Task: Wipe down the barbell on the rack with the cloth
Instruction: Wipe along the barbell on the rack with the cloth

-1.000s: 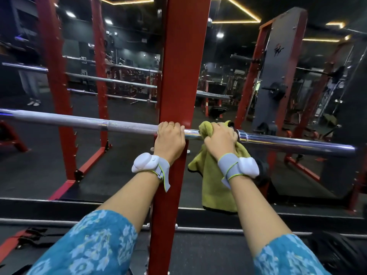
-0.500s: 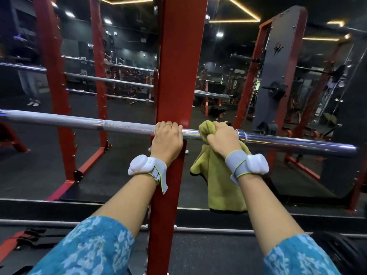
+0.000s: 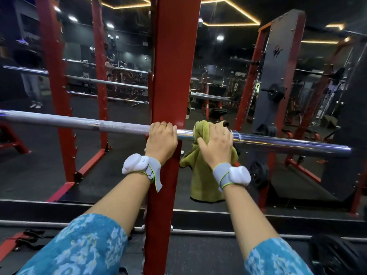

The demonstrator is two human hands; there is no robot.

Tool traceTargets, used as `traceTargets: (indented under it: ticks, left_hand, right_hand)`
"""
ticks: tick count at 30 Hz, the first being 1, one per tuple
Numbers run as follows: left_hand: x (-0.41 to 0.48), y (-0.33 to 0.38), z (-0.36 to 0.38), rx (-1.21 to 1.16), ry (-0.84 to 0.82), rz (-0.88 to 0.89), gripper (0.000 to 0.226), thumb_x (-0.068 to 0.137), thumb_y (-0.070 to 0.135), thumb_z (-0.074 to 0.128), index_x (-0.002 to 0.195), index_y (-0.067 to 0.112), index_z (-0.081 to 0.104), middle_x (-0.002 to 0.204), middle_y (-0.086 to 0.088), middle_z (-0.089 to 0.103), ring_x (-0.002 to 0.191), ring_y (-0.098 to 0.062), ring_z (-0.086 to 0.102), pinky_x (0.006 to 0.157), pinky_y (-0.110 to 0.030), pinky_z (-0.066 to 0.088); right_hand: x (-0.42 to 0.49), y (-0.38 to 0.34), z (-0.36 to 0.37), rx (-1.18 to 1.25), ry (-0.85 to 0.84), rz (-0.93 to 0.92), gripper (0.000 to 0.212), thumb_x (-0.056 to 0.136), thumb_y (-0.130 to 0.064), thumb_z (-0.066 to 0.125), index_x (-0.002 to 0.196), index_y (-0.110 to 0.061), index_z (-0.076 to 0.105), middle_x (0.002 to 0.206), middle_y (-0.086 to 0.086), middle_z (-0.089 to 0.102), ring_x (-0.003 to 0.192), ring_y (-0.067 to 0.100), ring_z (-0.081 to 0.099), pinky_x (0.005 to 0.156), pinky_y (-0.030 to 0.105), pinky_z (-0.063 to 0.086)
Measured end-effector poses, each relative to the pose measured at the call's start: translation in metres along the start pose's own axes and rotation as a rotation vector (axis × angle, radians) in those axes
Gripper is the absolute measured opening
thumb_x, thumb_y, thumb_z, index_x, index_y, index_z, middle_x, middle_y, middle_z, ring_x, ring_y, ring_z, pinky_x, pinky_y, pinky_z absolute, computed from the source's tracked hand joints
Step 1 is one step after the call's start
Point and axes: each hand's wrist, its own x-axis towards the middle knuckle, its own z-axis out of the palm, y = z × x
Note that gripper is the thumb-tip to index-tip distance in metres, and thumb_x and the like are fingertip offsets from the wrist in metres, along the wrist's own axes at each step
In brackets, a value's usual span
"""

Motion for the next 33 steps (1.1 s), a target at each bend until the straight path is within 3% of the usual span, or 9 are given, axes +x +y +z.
traceTargets:
  ticks: [3,10,15,18,24,30,33]
  left_hand:
    - [0.001,0.001,-0.001,-0.009,-0.015,-0.011,0.033,0.087,0.020,0.036,0.062,0.007,0.055,0.060,-0.015,0.056,0.058,-0.032,0.053,0.071,-0.036,0.029]
    - [0.002,0.003,-0.001,-0.031,-0.024,-0.043,0.035,0.086,0.020,0.036,0.060,0.007,0.055,0.057,-0.014,0.056,0.055,-0.032,0.053,0.069,-0.036,0.028]
    - [0.001,-0.001,-0.002,-0.089,-0.024,-0.011,0.026,0.077,0.015,0.034,0.059,0.006,0.052,0.057,-0.017,0.054,0.054,-0.033,0.053,0.066,-0.035,0.025]
    - [0.002,0.000,-0.002,-0.078,-0.022,-0.016,0.031,0.082,0.017,0.035,0.060,0.006,0.053,0.057,-0.016,0.055,0.055,-0.033,0.053,0.067,-0.035,0.026]
    - [0.001,-0.001,-0.002,-0.052,-0.038,-0.007,0.033,0.087,0.019,0.035,0.062,0.008,0.055,0.058,-0.014,0.055,0.056,-0.032,0.052,0.070,-0.036,0.028]
    - [0.001,-0.001,0.000,-0.019,-0.046,0.001,0.033,0.087,0.020,0.037,0.062,0.008,0.055,0.058,-0.014,0.055,0.055,-0.032,0.052,0.069,-0.036,0.028]
    - [0.001,-0.001,0.001,-0.016,-0.047,0.006,0.033,0.087,0.020,0.037,0.063,0.008,0.054,0.058,-0.015,0.055,0.056,-0.032,0.052,0.069,-0.037,0.028]
  right_hand:
    - [-0.017,0.010,0.009,-0.011,-0.001,-0.051,0.069,0.076,-0.045,0.036,0.131,-0.006,0.050,0.131,0.015,0.051,0.124,0.044,0.039,0.111,0.049,0.015]
    - [-0.005,-0.023,0.000,-0.018,-0.162,0.073,0.060,0.090,-0.038,0.042,0.145,-0.016,0.031,0.150,0.005,0.029,0.139,0.040,0.014,0.114,0.047,-0.003]
    - [-0.005,-0.051,0.009,-0.037,-0.233,-0.069,0.063,0.091,-0.035,0.048,0.148,-0.023,0.024,0.152,0.001,0.023,0.139,0.038,0.013,0.114,0.048,-0.005]
    - [-0.005,-0.034,0.005,-0.095,-0.212,-0.112,0.066,0.089,-0.039,0.051,0.148,-0.025,0.024,0.151,0.000,0.026,0.137,0.034,0.019,0.114,0.044,-0.002]
    - [-0.003,0.005,-0.006,-0.145,-0.162,-0.024,0.064,0.088,-0.039,0.053,0.145,-0.023,0.029,0.145,0.003,0.034,0.133,0.034,0.025,0.114,0.041,0.005]
    - [0.001,-0.019,-0.005,-0.133,-0.235,0.078,0.065,0.091,-0.035,0.051,0.147,-0.021,0.023,0.149,0.004,0.026,0.137,0.039,0.017,0.115,0.047,0.001]
    - [0.001,-0.034,-0.001,-0.129,-0.261,0.006,0.066,0.090,-0.033,0.051,0.148,-0.024,0.022,0.150,0.004,0.024,0.138,0.040,0.015,0.115,0.048,-0.001]
